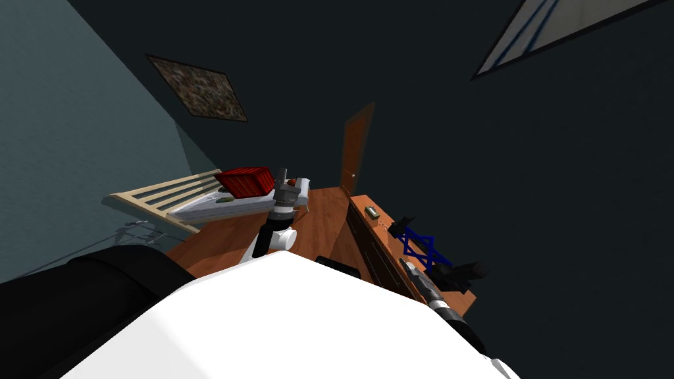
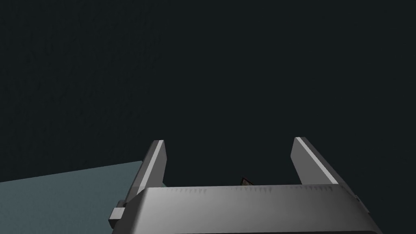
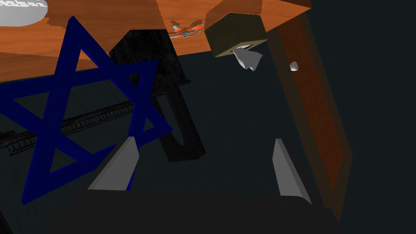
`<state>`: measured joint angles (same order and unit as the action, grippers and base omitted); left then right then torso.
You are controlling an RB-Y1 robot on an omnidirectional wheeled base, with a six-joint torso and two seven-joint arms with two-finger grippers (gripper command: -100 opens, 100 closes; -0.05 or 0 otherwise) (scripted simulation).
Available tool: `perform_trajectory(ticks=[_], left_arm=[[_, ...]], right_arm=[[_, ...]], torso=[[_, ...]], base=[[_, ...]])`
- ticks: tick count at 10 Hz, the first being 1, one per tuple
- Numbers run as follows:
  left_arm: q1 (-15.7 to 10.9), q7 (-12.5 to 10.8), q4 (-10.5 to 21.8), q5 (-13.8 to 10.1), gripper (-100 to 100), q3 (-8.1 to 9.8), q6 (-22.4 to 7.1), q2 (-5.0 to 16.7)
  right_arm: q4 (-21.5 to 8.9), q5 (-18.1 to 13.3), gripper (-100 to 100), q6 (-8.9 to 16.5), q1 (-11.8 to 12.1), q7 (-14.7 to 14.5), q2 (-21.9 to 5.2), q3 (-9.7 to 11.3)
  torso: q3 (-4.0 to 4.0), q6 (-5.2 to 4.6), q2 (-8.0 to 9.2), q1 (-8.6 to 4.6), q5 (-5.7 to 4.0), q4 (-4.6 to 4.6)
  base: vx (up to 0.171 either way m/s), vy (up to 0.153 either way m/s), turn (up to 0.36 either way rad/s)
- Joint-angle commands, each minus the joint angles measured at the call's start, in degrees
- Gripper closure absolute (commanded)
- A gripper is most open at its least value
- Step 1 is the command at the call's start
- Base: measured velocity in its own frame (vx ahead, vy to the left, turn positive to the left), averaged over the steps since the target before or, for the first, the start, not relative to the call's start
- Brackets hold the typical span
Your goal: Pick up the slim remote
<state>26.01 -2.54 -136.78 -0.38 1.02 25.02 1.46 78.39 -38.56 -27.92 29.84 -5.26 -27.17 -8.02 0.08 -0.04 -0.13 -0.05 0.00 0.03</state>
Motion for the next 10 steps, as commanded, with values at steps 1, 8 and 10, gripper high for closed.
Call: perform_trajectory(ticks=[1, 8, 10], left_arm=[[0.0, 0.0, 0.0, 0.0, 0, 0.0, 0.0, 0.0], [0.0, 0.0, 0.0, 0.0, 0, 0.0, 0.0, 0.0], [0.0, 0.0, 0.0, 0.0, 0, 0.0, 0.0, 0.0]], right_arm=[[-2.9, -2.9, -100, 0.0, 0.1, -0.9, -1.0, -0.2], [-10.7, -12.1, -100, -1.4, 1.7, -3.7, -2.9, -1.1], [-13.1, -15.0, -100, -1.9, 2.3, -4.7, -3.4, -1.4]], torso=[[0.0, 0.0, 0.0, 0.0, 0.0, 0.0], [0.03, 0.02, -0.06, -0.11, -0.02, 0.01], [0.03, 0.02, -0.06, -0.05, 0.0, 0.01]], base=[[0.053, -0.014, 0.126], [0.058, -0.032, 0.128], [0.059, -0.032, 0.127]])
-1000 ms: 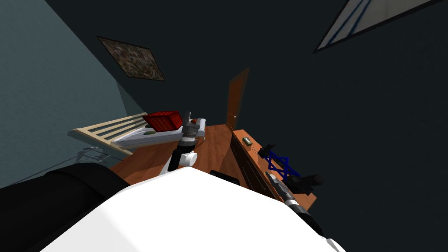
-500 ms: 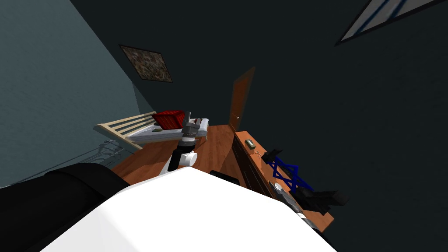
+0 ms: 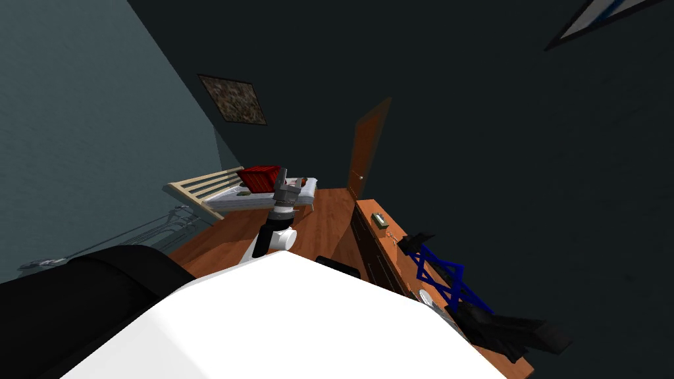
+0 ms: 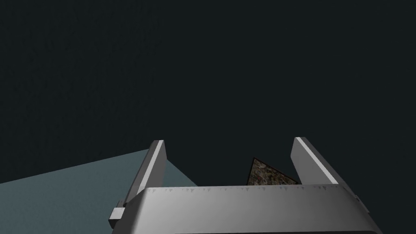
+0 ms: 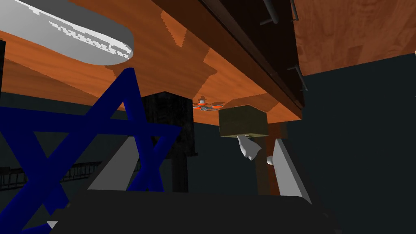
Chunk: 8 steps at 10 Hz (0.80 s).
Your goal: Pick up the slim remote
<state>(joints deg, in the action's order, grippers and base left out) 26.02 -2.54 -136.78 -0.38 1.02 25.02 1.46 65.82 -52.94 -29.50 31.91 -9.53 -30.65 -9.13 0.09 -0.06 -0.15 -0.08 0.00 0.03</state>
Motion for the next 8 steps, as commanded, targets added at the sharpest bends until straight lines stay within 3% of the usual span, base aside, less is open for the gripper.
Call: perform_trajectory(ticks=[1, 4, 8], left_arm=[[0.0, 0.0, 0.0, 0.0, 0, 0.0, 0.0, 0.0], [0.0, 0.0, 0.0, 0.0, 0, 0.0, 0.0, 0.0], [0.0, 0.0, 0.0, 0.0, 0, 0.0, 0.0, 0.0]], right_arm=[[-2.7, -2.9, -100, -0.8, 0.9, -1.3, -0.4, -0.4], [-4.8, -6.3, -100, -1.4, 1.5, -2.3, -0.9, -0.6], [-10.2, -13.5, -100, -3.0, 3.1, -4.7, -1.9, -0.8]], torso=[[0.0, 0.0, 0.0, 0.0, 0.0, 0.0], [0.0, 0.02, -0.01, -0.06, -0.01, 0.0], [0.01, 0.0, -0.02, -0.07, -0.02, 0.0]], base=[[0.066, -0.04, 0.127], [0.051, -0.044, 0.107], [0.057, -0.055, 0.141]])
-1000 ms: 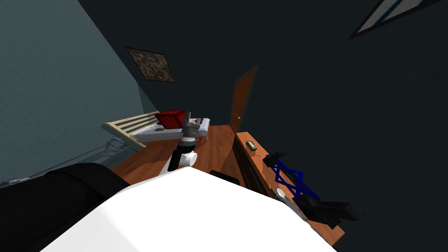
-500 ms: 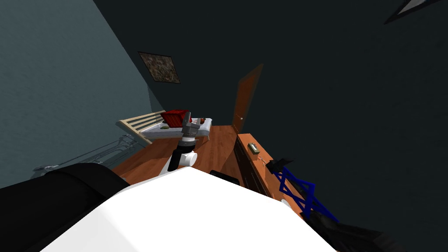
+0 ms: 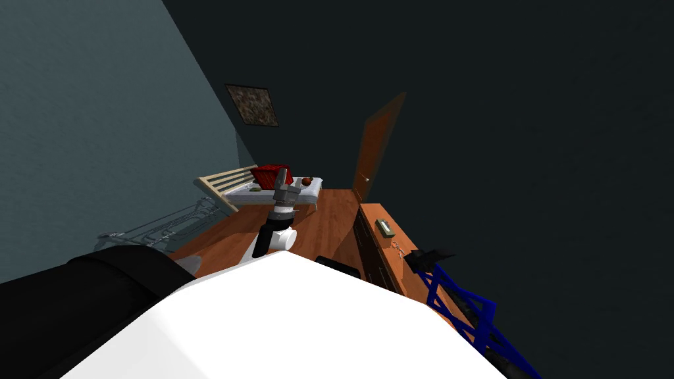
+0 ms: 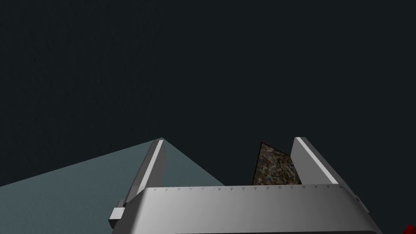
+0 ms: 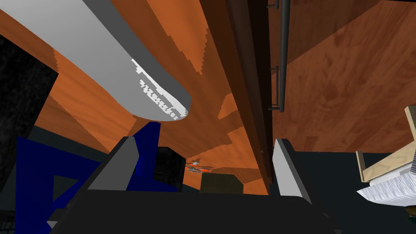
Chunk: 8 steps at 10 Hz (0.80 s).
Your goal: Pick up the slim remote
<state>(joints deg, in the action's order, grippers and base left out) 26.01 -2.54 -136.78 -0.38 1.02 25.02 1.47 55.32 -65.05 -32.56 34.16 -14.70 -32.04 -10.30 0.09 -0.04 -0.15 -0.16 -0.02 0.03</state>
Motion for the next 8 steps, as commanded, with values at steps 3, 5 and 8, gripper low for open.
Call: perform_trajectory(ticks=[3, 5, 8], left_arm=[[0.0, 0.0, 0.0, 0.0, 0, 0.0, 0.0, 0.0], [0.0, 0.0, 0.0, 0.0, 0, 0.0, 0.0, 0.0], [0.0, 0.0, 0.0, 0.0, 0, 0.0, 0.0, 0.0]], right_arm=[[-2.6, -5.6, -100, -0.7, 1.8, -0.9, -0.9, 0.2], [-3.9, -8.0, -100, -1.1, 2.1, -1.4, -1.1, 0.1], [-6.9, -12.0, -100, -1.7, 2.7, -2.6, -1.2, 0.2]], torso=[[-0.01, -0.01, 0.02, 0.04, 0.01, 0.0], [0.04, -0.01, -0.08, -0.04, 0.0, 0.02], [0.0, -0.01, 0.0, -0.01, -0.01, 0.0]], base=[[0.052, -0.052, 0.131], [0.056, -0.07, 0.101], [0.045, -0.066, 0.101]])
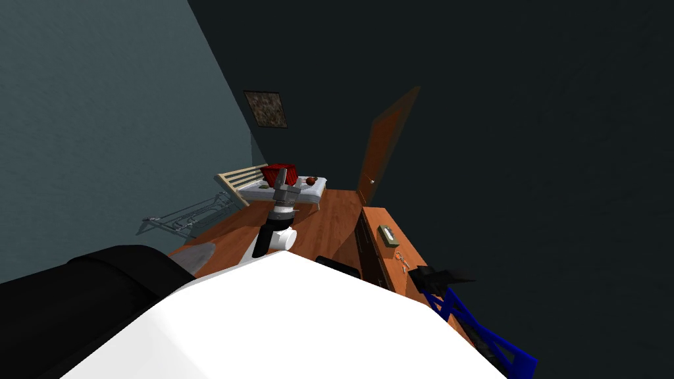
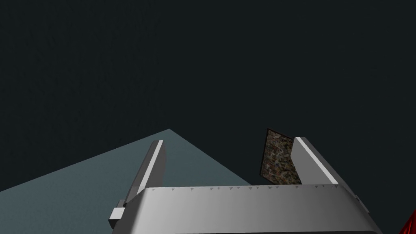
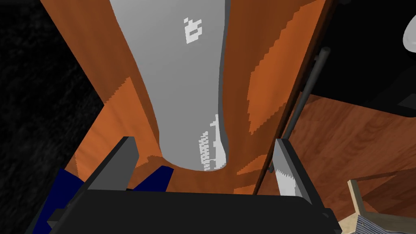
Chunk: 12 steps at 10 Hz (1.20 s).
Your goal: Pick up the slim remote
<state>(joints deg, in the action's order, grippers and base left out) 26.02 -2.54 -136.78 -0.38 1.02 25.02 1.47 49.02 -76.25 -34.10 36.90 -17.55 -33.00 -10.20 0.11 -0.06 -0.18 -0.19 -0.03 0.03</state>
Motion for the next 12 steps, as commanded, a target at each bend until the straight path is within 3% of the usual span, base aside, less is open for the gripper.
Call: perform_trajectory(ticks=[1, 3, 4, 5, 7, 8, 9, 12], left_arm=[[0.0, 0.0, 0.0, 0.0, 0, 0.0, 0.0, 0.0], [0.0, 0.0, 0.0, 0.0, 0, 0.0, 0.0, 0.0], [0.0, 0.0, 0.0, 0.0, 0, 0.0, 0.0, 0.0], [0.0, 0.0, 0.0, 0.0, 0, 0.0, 0.0, 0.0], [0.0, 0.0, 0.0, 0.0, 0, 0.0, 0.0, 0.0], [0.0, 0.0, 0.0, 0.0, 0, 0.0, 0.0, 0.0], [0.0, 0.0, 0.0, 0.0, 0, 0.0, 0.0, 0.0], [0.0, 0.0, 0.0, 0.0, 0, -0.01, 0.0, 0.0]], right_arm=[[-1.3, -1.7, -100, -0.3, 0.1, 0.0, -0.2, 0.2], [-2.6, -1.6, -100, -0.6, -0.4, -1.1, 0.3, 0.0], [-2.7, -1.7, 0, -0.6, -0.4, -1.2, 0.3, 0.1], [-3.8, -1.2, -100, 1.0, -1.6, -1.7, 1.5, 1.1], [-5.2, -0.6, -100, 3.0, -3.1, -2.4, 3.0, 2.4], [-5.3, -0.6, -100, 2.0, -2.8, -2.5, 2.5, 1.7], [-5.5, -0.5, 100, 2.1, -2.9, -2.8, 2.7, 1.8], [-5.5, -0.5, 100, 2.0, -2.9, -2.8, 2.8, 1.8]], torso=[[0.0, 0.0, 0.0, 0.0, 0.0, 0.0], [-0.04, -0.01, 0.07, -0.05, -0.02, -0.01], [-0.07, -0.01, 0.12, 0.1, 0.01, -0.03], [-0.09, -0.02, 0.16, 0.23, 0.04, -0.03], [-0.15, 0.0, 0.27, 0.06, 0.0, -0.06], [-0.16, -0.01, 0.28, 0.03, -0.01, -0.06], [-0.14, -0.02, 0.25, 0.11, 0.02, -0.06], [-0.12, 0.0, 0.2, 0.09, 0.05, -0.05]], base=[[0.035, -0.077, 0.087], [0.02, -0.067, 0.045], [0.003, -0.008, 0.0], [-0.02, -0.039, 0.061], [-0.028, -0.073, 0.064], [-0.012, -0.03, 0.015], [0.0, 0.0, 0.0], [0.0, 0.0, 0.0]])
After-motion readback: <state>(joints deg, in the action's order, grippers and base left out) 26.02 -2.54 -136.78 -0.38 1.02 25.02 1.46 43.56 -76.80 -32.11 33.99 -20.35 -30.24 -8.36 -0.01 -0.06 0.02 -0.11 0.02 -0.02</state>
